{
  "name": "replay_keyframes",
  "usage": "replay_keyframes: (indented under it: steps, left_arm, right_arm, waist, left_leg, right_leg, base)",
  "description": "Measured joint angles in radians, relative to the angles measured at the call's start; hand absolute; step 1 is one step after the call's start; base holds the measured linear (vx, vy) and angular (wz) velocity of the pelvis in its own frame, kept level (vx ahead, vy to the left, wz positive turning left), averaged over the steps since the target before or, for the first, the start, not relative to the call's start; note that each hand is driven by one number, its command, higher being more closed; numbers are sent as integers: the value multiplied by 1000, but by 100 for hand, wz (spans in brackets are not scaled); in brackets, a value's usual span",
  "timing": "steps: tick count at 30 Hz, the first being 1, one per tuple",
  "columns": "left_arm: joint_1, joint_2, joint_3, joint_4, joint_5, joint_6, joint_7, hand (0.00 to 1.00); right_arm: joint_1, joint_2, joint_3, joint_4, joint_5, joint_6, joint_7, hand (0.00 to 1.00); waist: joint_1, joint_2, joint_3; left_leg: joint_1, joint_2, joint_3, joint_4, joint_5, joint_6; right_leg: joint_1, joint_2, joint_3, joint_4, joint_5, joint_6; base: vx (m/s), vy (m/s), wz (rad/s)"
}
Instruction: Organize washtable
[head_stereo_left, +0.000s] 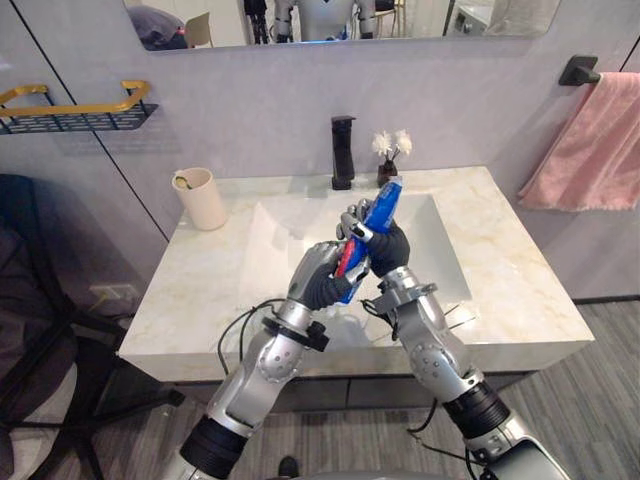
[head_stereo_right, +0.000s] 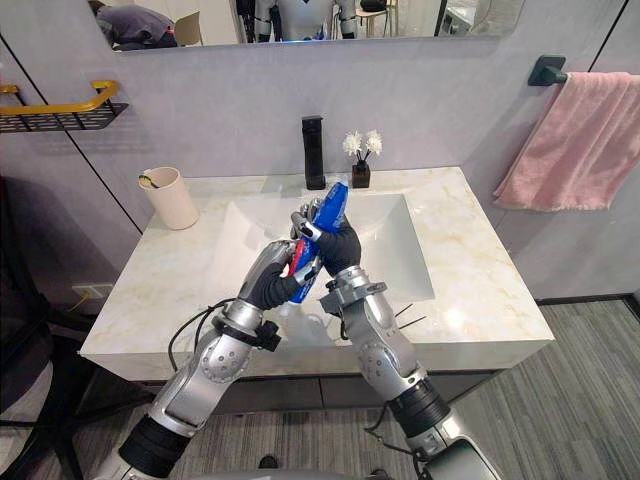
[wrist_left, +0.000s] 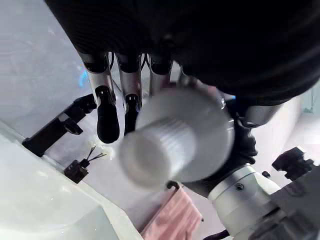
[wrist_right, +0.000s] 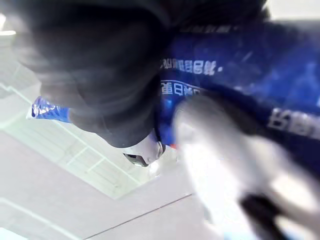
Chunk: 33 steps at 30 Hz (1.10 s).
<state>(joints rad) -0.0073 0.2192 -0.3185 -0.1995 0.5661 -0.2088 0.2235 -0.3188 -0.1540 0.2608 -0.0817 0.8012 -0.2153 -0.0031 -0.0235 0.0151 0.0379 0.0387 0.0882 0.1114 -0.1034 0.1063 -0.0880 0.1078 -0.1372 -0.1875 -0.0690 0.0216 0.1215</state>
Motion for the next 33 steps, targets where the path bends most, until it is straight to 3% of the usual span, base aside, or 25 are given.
replay_keyframes:
  steps: [4,8,13,15,20,25,31,33]
  left_arm:
    - [77,0,239,-66,18,10,68,0]
    - [119,-15,439,-111,15,9,139,0]
    - [176,-96,677,-68,-107,27,220,0]
    - [231,-126,757,36,-193,31,237,0]
    - [306,-204,771,287,-325,48,209,0]
    - [339,-247,733,617,-400,71,121,0]
    - [344,-237,582,797,-407,76,32,0]
    - [344,-225,513,800,-405,76,-5,0]
  right_arm:
    - [-5,-30,-151,-81,-29,-56,-20,100]
    - [-5,-34,-215,-105,-66,-84,-40,100]
    - [9,-42,-292,-107,-131,-86,-65,100]
    - [17,-42,-317,-107,-188,-85,-85,100]
    - [28,-41,-364,-98,-271,-80,-112,100]
    - [28,-40,-374,-71,-361,-79,-153,100]
    - [-90,-50,-370,49,-461,-62,-203,100]
    - [-197,-75,-370,121,-492,-54,-225,100]
  waist:
    - [10,0,0]
    - [15,0,0]
    - [42,-3,-1]
    - [53,-6,-3]
    - [69,-23,-14]
    - [88,-41,-22]
    - [109,-57,-16]
    - [140,-72,-7]
  left_leg:
    - [3,0,-4,0,0,0]
    - [3,-1,-6,0,-1,-1]
    - [-12,-3,-24,0,-1,-1]
    - [-15,-3,-29,0,-1,-1]
    - [-36,-12,-59,0,-1,-1]
    - [-58,-26,-107,0,0,0]
    - [-101,-37,-188,0,18,6]
    - [-115,-36,-209,0,22,2]
  right_leg:
    - [7,0,-5,-3,0,0]
    - [10,0,-8,-7,-1,-1]
    - [12,0,-29,-19,-2,-3]
    - [12,0,-35,-22,-1,0]
    - [11,-6,-67,-19,-10,7]
    - [9,-16,-116,-4,-28,14]
    - [8,-20,-198,14,-46,20]
    - [8,-18,-220,11,-46,20]
  base:
    - [0,0,2]
    - [0,0,1]
    - [-3,-6,10]
    - [6,-17,10]
    - [7,-15,20]
    - [3,-12,26]
    - [-14,-18,40]
    - [-33,-28,33]
